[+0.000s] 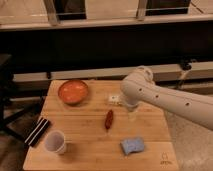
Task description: Place the pepper in the ceramic bowl
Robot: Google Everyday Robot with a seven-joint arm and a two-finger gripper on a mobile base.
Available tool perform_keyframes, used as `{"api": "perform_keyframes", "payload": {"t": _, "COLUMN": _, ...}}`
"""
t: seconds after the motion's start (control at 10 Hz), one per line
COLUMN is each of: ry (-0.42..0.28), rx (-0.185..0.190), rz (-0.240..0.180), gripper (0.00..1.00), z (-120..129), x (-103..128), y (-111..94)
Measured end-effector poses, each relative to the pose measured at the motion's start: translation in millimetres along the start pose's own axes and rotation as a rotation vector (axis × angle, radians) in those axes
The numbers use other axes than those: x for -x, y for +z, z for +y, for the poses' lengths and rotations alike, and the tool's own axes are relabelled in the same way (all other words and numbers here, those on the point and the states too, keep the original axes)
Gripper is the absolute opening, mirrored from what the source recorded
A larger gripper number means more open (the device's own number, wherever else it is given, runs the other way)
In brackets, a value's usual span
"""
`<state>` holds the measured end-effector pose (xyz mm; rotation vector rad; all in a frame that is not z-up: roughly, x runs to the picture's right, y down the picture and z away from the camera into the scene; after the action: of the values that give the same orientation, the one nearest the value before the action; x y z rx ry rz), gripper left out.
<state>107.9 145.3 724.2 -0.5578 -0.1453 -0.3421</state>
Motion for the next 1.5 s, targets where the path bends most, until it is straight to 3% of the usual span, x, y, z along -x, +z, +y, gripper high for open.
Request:
{"api": "perform_keyframes", "payload": {"t": 0.9, "ry": -0.191, "rx": 0.002, "rz": -0.043, "gripper": 0.80, "z": -8.2, "x": 43.4, "y": 31.3}}
{"api": "perform_keyframes", "payload": {"t": 1.5, "ry": -0.298, "rx": 0.023, "rz": -0.056, "gripper": 0.80, "z": -11.1, "x": 54.4, "y": 55.9}}
